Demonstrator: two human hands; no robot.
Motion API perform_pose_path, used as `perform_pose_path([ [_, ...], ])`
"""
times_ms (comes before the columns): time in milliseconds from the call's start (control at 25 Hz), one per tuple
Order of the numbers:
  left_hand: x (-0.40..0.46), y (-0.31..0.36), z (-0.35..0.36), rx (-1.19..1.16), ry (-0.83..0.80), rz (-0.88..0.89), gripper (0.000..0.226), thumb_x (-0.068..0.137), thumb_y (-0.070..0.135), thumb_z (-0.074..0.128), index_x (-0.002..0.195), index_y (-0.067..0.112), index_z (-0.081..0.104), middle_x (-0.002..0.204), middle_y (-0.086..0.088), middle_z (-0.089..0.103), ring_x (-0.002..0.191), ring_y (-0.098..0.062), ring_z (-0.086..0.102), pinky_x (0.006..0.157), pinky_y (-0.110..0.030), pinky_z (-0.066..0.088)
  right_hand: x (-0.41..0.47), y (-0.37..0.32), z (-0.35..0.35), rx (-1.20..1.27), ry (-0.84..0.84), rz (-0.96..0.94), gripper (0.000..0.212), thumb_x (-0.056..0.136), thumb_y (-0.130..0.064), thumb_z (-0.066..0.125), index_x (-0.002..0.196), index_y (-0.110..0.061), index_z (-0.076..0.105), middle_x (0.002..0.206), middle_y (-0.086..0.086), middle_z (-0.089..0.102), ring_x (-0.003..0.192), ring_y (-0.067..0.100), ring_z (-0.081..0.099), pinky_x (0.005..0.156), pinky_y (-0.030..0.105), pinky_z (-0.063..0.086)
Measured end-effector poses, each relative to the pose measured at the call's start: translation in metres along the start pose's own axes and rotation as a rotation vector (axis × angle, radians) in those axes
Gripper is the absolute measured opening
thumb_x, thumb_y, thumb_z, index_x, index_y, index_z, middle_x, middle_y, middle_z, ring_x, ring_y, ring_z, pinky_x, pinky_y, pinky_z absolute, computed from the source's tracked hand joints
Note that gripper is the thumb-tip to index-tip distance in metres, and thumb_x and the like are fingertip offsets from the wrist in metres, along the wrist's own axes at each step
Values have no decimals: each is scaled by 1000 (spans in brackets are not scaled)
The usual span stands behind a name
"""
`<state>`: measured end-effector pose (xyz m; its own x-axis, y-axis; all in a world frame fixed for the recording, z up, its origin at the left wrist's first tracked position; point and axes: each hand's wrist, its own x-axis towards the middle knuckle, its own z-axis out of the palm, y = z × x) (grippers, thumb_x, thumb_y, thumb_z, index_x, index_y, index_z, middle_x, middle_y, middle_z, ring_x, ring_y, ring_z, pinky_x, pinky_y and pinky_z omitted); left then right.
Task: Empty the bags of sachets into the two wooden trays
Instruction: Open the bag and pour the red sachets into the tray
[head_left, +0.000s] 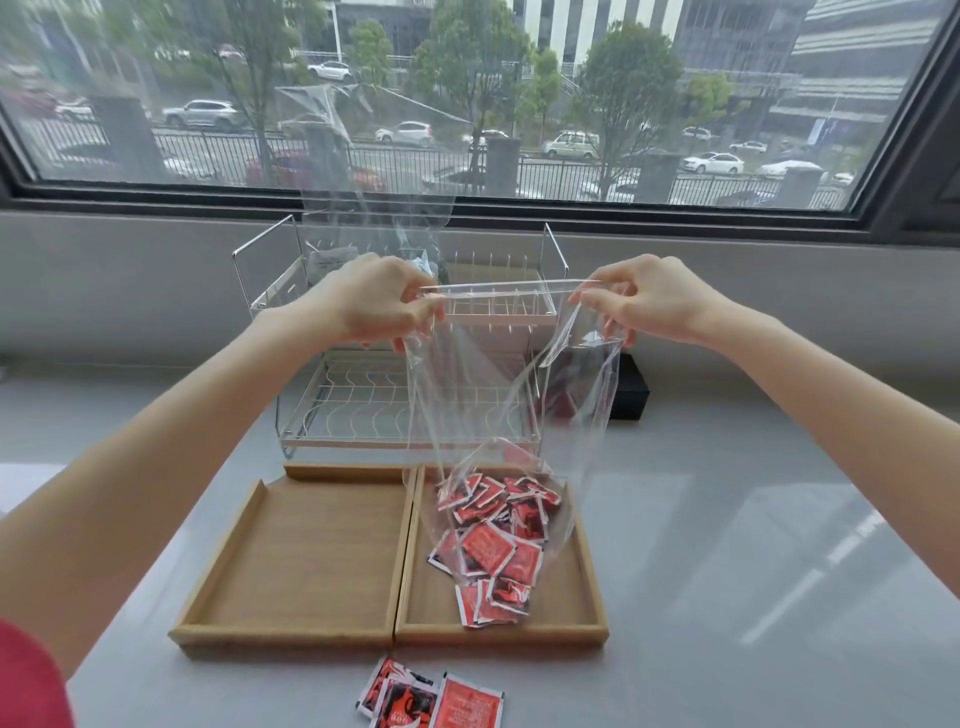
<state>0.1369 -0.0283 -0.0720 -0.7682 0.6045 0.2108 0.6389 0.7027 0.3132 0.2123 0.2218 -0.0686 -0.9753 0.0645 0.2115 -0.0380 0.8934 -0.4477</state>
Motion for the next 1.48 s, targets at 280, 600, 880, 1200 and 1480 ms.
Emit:
perform_pose_path([
  [280,1,8,-10,-54,155,28,21,90,26,48,84,22,68,61,4,64,51,-6,60,73,-30,48,5,0,-9,44,120,-41,24,89,-32,51,106,-23,66,65,-3,65,40,-4,56,59,2,45],
  [600,-10,-1,2,-119,256,106,19,88,24,54,94,14,69,63,7,59,52,-17,55,57,-30,46,-13,11,5,-43,380,-221,25,90,-30,51,110,-23,63,87,-1,67,79,18,62,80,39,52],
  [880,-42,-31,45,-40,385,374,35,84,30,48,93,2,68,88,-11,72,69,-15,65,66,-25,52,-43,36,42,-269,536,-543,25,91,-36,46,112,-24,51,84,8,64,56,26,60,45,32,50],
  [1200,-117,-60,178,-82,-49,103,95,71,81,20,122,9,57,125,-9,62,113,-20,60,99,-29,45,-114,98,157,-211,89,-406,37,88,-49,40,120,-30,44,95,-1,50,63,19,59,41,31,51],
  [1480,-131,-51,217,-464,-212,-344,55,82,44,55,124,10,50,121,-4,59,103,-13,56,96,-26,43,-151,112,199,220,-351,162,42,88,-37,53,126,-21,46,115,-3,37,110,13,51,91,18,34],
])
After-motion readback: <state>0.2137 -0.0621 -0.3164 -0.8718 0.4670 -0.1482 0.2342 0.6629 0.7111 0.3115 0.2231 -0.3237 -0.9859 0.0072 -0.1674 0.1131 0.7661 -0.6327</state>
